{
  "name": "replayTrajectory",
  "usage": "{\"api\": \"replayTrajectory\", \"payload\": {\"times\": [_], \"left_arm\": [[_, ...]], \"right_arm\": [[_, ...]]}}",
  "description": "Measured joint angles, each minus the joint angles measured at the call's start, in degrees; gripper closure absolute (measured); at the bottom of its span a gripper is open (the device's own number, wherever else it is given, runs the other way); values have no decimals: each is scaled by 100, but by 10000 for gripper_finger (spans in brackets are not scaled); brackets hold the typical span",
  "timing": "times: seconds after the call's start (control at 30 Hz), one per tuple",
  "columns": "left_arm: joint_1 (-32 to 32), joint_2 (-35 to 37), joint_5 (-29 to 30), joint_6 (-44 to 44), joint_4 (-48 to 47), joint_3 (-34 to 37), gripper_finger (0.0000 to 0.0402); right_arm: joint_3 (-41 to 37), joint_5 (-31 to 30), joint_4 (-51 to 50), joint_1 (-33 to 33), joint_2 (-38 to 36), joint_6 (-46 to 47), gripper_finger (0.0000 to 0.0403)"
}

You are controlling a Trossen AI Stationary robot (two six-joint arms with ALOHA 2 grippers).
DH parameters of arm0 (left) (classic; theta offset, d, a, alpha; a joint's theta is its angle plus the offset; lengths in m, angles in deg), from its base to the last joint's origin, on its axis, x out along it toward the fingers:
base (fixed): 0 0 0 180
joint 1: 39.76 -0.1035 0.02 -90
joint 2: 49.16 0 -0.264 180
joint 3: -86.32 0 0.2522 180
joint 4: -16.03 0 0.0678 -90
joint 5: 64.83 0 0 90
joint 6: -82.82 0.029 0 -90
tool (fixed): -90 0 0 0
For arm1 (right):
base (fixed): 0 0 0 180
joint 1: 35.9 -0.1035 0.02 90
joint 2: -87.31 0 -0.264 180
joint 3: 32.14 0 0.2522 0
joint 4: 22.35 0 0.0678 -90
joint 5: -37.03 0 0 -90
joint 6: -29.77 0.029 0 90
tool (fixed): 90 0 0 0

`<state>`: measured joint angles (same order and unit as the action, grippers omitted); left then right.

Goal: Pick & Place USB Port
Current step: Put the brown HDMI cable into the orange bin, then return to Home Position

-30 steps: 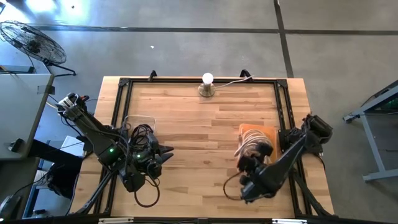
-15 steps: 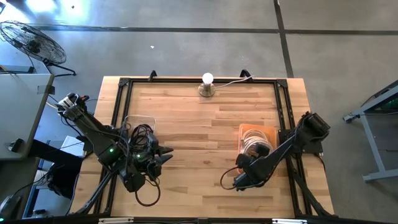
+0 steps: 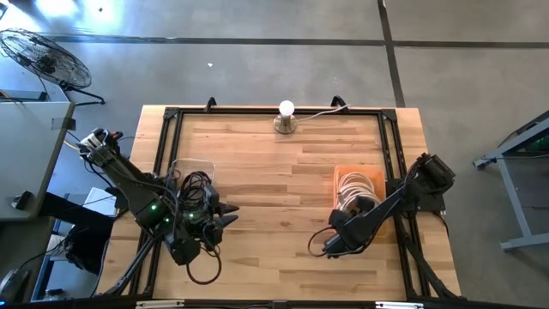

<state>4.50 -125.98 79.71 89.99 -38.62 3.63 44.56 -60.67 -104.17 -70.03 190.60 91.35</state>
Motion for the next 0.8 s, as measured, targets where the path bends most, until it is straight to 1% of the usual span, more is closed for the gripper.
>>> {"api": "replayTrajectory", "payload": {"times": [0.2, 0.33, 0.4, 0.53, 0.8], "left_arm": [[-1, 0, -5, -10, 0, 0, 273], [-1, 0, -7, -13, 0, 0, 273], [1, 0, -7, -19, 2, 0, 273], [2, -18, -7, -45, 2, 2, 273], [2, -217, -15, -52, -68, 7, 273]], "right_arm": [[143, 62, -48, 0, 11, 95, 300], [451, 235, -5, 2, 11, -243, 268], [636, 165, -94, -1, 11, -314, 258], [1031, 108, -638, -2, 11, -298, 250], [1987, -4, -2067, -165, 11, 160, 250]]}}
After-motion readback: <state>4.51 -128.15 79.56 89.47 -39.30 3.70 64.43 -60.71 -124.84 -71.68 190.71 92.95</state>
